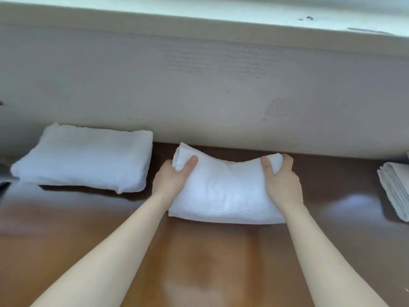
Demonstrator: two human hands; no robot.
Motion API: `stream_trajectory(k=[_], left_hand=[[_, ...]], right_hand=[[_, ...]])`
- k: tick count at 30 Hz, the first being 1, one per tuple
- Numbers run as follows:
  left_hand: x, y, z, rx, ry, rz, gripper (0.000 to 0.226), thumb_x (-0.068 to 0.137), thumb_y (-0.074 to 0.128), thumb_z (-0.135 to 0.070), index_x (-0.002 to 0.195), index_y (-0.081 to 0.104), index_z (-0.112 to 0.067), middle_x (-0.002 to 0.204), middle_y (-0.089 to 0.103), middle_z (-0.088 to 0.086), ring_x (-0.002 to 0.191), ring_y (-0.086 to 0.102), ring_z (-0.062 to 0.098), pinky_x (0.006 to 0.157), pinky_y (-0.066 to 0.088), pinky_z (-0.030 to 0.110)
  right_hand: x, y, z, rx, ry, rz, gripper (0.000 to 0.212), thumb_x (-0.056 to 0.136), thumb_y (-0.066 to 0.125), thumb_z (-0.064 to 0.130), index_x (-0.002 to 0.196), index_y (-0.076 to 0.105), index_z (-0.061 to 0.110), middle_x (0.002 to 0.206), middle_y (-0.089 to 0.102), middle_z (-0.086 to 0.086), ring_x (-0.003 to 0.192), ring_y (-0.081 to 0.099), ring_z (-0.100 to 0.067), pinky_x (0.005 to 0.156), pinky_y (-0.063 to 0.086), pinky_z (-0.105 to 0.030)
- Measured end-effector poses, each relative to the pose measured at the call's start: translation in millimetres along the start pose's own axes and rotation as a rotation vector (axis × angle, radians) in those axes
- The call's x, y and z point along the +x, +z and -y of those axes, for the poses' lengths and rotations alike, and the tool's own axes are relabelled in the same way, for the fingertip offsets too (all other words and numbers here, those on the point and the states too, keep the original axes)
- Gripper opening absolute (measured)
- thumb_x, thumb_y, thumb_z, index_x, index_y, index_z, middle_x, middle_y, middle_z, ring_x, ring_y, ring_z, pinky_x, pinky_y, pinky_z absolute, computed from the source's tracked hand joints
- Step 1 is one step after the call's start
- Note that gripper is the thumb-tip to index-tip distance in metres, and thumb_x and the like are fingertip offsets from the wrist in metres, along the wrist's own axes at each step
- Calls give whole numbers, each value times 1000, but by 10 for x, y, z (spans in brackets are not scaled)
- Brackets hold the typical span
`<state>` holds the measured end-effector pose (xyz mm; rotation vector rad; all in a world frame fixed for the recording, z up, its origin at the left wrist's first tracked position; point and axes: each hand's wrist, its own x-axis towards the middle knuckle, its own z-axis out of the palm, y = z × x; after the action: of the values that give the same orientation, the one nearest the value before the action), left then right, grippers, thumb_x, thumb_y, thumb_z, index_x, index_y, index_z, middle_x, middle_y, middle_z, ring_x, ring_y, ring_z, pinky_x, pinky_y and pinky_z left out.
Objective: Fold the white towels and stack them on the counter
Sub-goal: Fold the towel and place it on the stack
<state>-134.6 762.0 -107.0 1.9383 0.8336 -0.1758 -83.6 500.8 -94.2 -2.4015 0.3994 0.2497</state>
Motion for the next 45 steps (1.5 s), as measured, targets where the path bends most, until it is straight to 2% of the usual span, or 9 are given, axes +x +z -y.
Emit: stream_trajectory(k=[5,13,16,20,27,34,38,40,45], left_hand=[[-271,-296,-27,-102,28,-66,70,60,55,-88,95,60,-28,91,69,-10,86,65,12,70,50,33],[-238,-1423,72,-313,100,-136,55,55,65,-90,88,66,-46,87,73,-19,88,70,13,84,57,45],[-79,-1966,179,-375,122,-130,63,48,69,-91,91,68,-45,90,75,-15,87,73,15,83,58,46],[230,-2686,381,-380,123,-170,76,46,72,-90,94,69,-31,89,76,-11,83,74,16,80,60,47],[933,-3588,711,-304,105,-237,69,50,72,-87,86,67,-29,85,75,-5,81,73,24,82,58,57],[1458,-3533,935,-84,77,-252,84,53,58,-89,104,58,-23,99,68,-3,86,64,21,68,50,39],[1583,-3341,1001,61,58,-311,87,63,58,-88,116,58,-19,106,65,-2,93,60,27,75,48,39],[1624,-3293,980,125,30,-322,85,64,54,-91,113,57,-21,102,63,-1,91,60,28,75,49,40],[1732,-3227,960,268,-31,-314,96,64,45,-95,121,52,-19,119,63,9,111,60,36,78,42,40]], right_hand=[[-226,-191,245,8,-96,-27,67,93,30,70,142,25,24,116,61,-14,102,55,-34,78,40,-41],[-746,-96,1243,13,-257,-73,65,94,26,69,142,23,26,123,58,-17,110,54,-38,79,37,-41],[-994,130,1691,29,-318,-75,66,92,26,71,144,21,32,125,57,-13,112,53,-36,81,39,-42],[-1201,633,2246,48,-297,-36,69,93,28,70,144,23,24,124,58,-13,111,55,-36,82,41,-42],[-1296,1625,2978,101,-220,-63,62,94,34,66,118,38,9,111,61,-20,103,58,-41,71,36,-40],[-1085,2124,3041,24,-119,-119,61,95,32,64,122,36,9,119,60,-23,107,59,-44,72,34,-41],[-958,2243,2929,-53,-19,-117,62,96,29,65,119,35,8,122,58,-21,108,59,-43,73,35,-42],[-894,2284,2931,-90,33,-93,66,96,27,66,123,35,6,129,54,-20,111,57,-41,76,35,-42],[-734,2336,2925,-107,121,1,77,96,26,68,142,28,6,143,44,-17,125,48,-41,95,40,-46]])
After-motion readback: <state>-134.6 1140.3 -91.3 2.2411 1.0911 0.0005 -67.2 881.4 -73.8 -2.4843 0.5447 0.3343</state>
